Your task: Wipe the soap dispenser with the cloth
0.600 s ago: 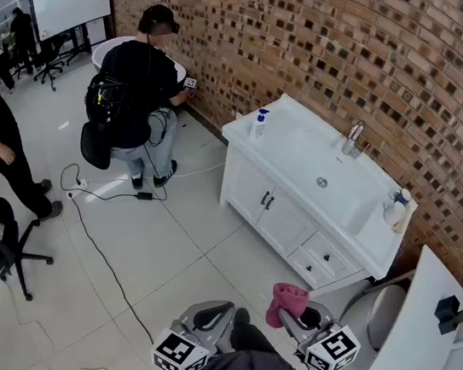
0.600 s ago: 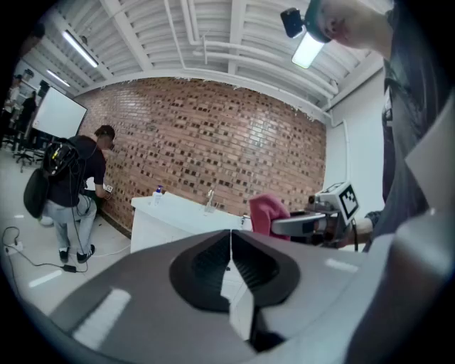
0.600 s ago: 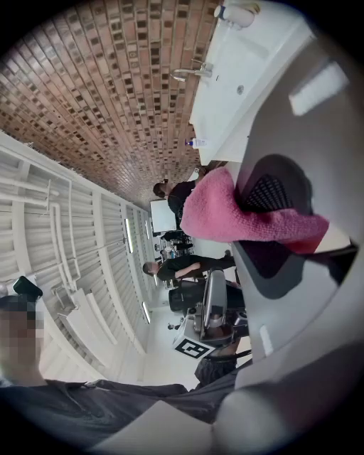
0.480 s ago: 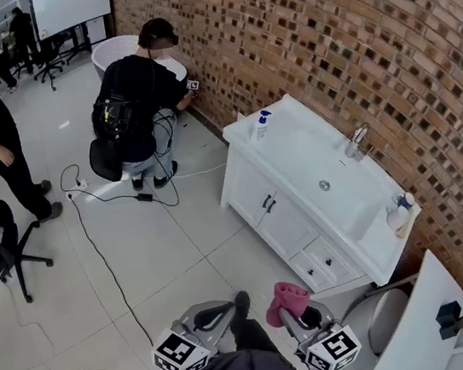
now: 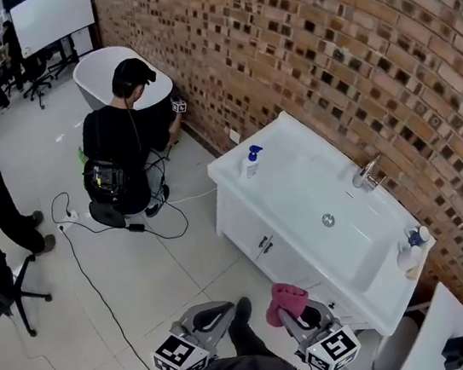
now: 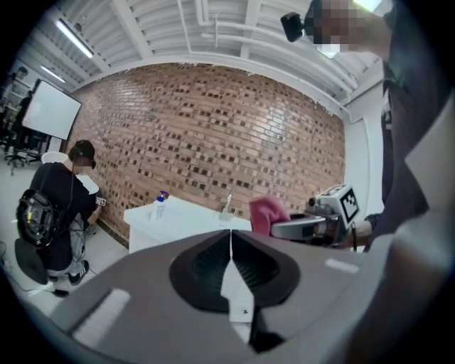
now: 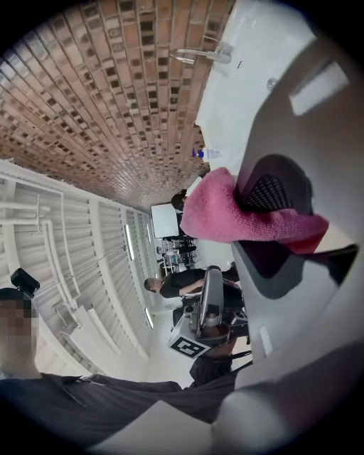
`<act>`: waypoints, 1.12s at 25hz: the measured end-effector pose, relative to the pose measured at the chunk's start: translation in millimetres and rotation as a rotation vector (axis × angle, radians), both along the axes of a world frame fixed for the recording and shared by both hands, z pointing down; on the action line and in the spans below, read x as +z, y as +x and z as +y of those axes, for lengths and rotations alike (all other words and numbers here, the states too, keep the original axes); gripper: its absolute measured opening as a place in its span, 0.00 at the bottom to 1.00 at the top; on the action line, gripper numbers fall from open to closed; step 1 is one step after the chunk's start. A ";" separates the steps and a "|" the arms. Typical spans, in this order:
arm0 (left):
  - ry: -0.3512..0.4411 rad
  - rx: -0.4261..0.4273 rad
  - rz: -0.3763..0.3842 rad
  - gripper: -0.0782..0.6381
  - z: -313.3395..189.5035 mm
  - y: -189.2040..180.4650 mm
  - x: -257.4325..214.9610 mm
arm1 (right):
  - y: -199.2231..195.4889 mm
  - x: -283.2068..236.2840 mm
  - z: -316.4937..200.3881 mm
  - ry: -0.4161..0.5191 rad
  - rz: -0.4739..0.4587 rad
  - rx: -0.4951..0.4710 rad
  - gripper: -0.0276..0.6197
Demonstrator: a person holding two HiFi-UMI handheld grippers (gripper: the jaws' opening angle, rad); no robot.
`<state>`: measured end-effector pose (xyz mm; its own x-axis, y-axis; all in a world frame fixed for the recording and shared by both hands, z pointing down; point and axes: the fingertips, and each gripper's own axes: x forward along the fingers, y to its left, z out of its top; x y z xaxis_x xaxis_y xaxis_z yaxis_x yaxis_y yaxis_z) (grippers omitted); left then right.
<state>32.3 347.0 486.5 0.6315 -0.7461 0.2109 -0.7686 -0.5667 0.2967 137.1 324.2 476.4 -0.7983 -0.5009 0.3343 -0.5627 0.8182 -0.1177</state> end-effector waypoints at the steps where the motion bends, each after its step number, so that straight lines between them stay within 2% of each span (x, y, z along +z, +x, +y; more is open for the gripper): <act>1: 0.007 0.000 -0.004 0.12 -25.5 -1.0 -2.1 | 1.0 -1.9 -24.0 0.004 -0.003 0.005 0.16; 5: 0.041 -0.014 -0.023 0.12 -120.1 -7.6 -16.2 | 4.8 -7.7 -113.6 0.001 -0.019 0.036 0.16; 8: 0.041 -0.014 -0.038 0.12 -166.4 -12.8 -21.0 | 1.7 -7.9 -160.4 -0.018 -0.023 0.052 0.16; 12: 0.028 -0.002 -0.055 0.12 -213.8 -20.7 -18.2 | -9.4 -1.7 -208.3 -0.038 -0.009 0.064 0.16; 15: 0.013 0.005 -0.057 0.17 -247.9 -29.5 -11.8 | -23.6 -0.3 -243.0 -0.030 0.011 0.060 0.16; 22: 0.019 0.110 -0.080 0.22 -326.2 -44.6 -8.7 | -54.6 -1.9 -341.7 -0.034 0.064 0.107 0.16; 28: 0.017 0.144 -0.076 0.25 -370.5 -70.0 -2.1 | -88.5 5.4 -398.1 -0.033 0.121 0.103 0.16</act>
<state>-37.7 -23.5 484.4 0.7152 -0.6526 0.2502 -0.6987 -0.6773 0.2303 48.6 -73.9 481.7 -0.6964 -0.5648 0.4428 -0.6548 0.7526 -0.0698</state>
